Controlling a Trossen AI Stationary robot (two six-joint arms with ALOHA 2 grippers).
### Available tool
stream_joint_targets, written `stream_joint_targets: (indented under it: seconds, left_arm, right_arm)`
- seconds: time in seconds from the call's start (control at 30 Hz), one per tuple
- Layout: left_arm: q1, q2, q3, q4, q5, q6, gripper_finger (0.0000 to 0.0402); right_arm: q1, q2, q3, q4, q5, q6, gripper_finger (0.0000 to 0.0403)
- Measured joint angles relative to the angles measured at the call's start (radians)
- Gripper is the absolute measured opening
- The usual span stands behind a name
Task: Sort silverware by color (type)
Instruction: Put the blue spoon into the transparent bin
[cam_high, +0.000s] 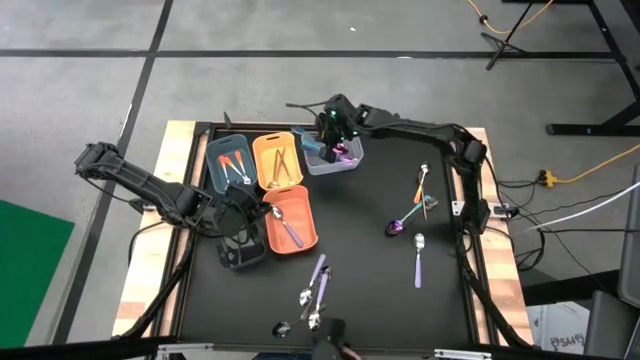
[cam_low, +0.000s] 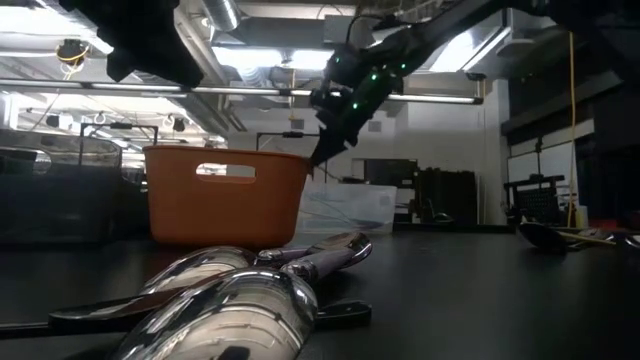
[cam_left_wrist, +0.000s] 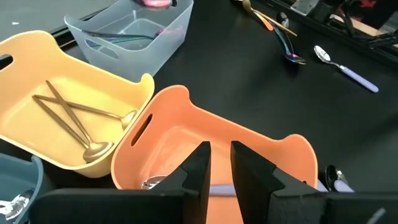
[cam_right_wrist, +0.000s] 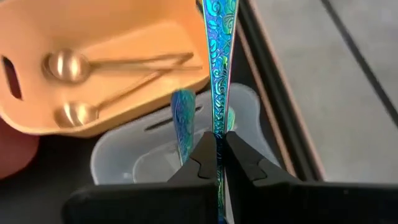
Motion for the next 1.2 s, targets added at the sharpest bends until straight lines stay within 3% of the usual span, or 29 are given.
stream_joint_targets:
  seconds: [0.5, 0.83, 1.2]
  left_arm:
    - [0.0, 0.0, 0.0, -0.002, 0.0, -0.001, 0.0056]
    - [0.0, 0.0, 0.0, -0.002, 0.0, -0.001, 0.0056]
    - [0.0, 0.0, 0.0, -0.002, 0.0, -0.001, 0.0056]
  right_arm:
    - [0.002, 0.041, 0.0, -0.008, 0.003, 0.002, 0.0001]
    - [0.003, 0.041, 0.0, -0.127, 0.108, 0.001, 0.0001]
    - [0.003, 0.041, 0.0, -0.165, 0.104, 0.001, 0.0001]
